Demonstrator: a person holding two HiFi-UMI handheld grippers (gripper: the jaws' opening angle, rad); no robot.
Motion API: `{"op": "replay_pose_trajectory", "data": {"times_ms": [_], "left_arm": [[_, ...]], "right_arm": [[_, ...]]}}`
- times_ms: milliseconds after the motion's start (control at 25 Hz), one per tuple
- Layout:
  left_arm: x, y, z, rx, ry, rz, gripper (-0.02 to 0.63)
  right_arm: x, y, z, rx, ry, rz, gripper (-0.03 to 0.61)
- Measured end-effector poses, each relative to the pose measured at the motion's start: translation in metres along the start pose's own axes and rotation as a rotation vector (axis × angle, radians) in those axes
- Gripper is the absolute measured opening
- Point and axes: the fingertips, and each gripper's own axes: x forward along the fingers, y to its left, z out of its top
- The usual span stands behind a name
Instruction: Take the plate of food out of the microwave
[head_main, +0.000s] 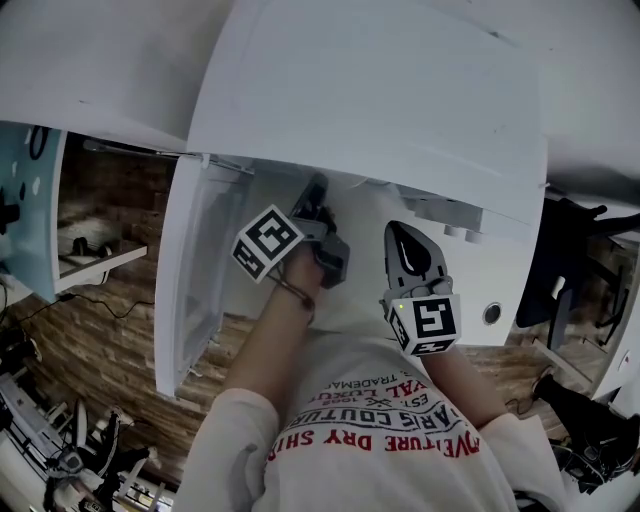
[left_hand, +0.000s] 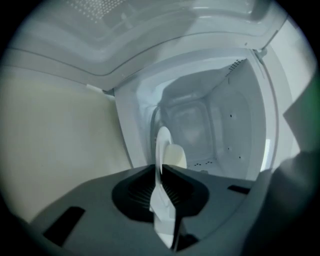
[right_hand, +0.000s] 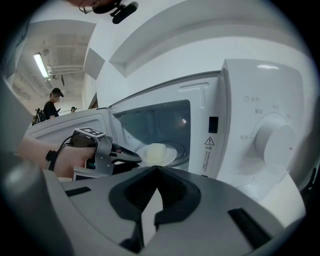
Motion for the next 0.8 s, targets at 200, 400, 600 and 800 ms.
{"op": "replay_pose_trajectory", "data": {"times_ms": [200, 400, 600, 800], "left_arm": [[-0.009, -0.011, 0.007, -0.012, -0.074, -0.042, 0.017], [-0.013, -0.022, 0.006, -0.023, -0.091, -0.105, 0.014], [-0.023, -0.024, -0.001, -0.063, -0.098, -0.144, 0.015], [-0.042, -0.021, -0.013, -0.109, -0.105, -0.169, 0.014]], "right_arm": [[-0.005, -0.001, -0.002, -0.047, -0.004, -0.008, 0.003], [-0.011, -0.003, -0.003, -0.051, -0.005, -0.012, 0.003], [-0.018, 0.000, -0.006, -0.073, -0.005, -0.001, 0.003], [-0.028, 0.003, -0.006, -0.080, -0.015, 0.003, 0.003]]}}
